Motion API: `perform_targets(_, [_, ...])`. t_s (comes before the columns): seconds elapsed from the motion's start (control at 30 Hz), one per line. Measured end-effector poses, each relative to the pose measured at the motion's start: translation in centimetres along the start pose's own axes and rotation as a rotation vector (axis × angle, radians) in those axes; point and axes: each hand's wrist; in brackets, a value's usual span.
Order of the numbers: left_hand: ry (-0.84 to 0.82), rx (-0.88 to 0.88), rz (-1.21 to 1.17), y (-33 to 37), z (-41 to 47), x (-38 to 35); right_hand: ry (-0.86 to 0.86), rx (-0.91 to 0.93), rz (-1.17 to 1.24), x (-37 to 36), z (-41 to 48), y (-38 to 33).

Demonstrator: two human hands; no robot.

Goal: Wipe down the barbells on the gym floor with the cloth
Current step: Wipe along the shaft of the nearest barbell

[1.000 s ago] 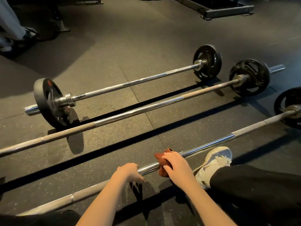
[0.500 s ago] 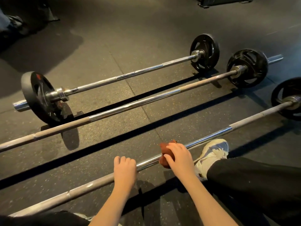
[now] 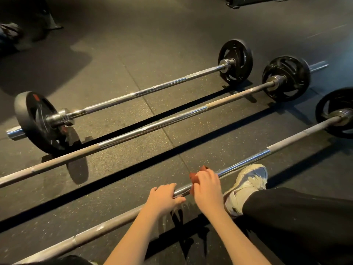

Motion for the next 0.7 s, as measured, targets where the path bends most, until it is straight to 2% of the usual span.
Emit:
perform_targets(0.1, [0.026, -0.030, 0.102, 0.1, 0.3, -0.5, -0.124, 0.143, -0.095, 1.4, 2.1, 1.5])
perform_targets(0.17, [0.030, -0.029, 0.114, 0.0, 0.4, -0.6, -0.113, 0.074, -0.139, 3.0, 4.1, 3.4])
perform_targets(0.23, [0.028, -0.024, 0.120, 0.1, 0.3, -0.7, 0.032, -0.050, -0.098, 3.5, 4.4, 4.4])
perform_targets(0.33, [0.019, -0.014, 0.139, 0.1, 0.3, -0.8, 0.092, -0.150, -0.036, 1.9, 2.1, 1.8])
perform_targets(0.47, [-0.036, 0.014, 0.113, 0.5, 0.4, -0.4, -0.083, 0.149, -0.115, 1.5, 1.6, 1.1])
perform_targets(0.5, [-0.037, 0.016, 0.099, 0.7, 0.5, -0.3, -0.112, 0.163, -0.158, 2.4, 2.6, 1.9])
perform_targets(0.57, [-0.024, -0.010, 0.069, 1.3, 0.6, -0.2, -0.071, 0.075, -0.197, 3.8, 4.6, 4.2])
perform_targets(0.63, [0.007, -0.057, 0.038, 2.3, 0.7, -0.2, 0.059, -0.075, -0.179, 4.4, 5.2, 5.6])
perform_targets(0.7, [0.026, -0.090, 0.024, 3.5, 1.0, -0.3, 0.096, -0.164, -0.125, 3.6, 4.0, 4.5])
Point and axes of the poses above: each hand's wrist, its own z-axis towards the middle knuckle, its own x-axis out of the back of the hand, y = z × x, and after that the axes turned 10 degrees about -x, right-handed
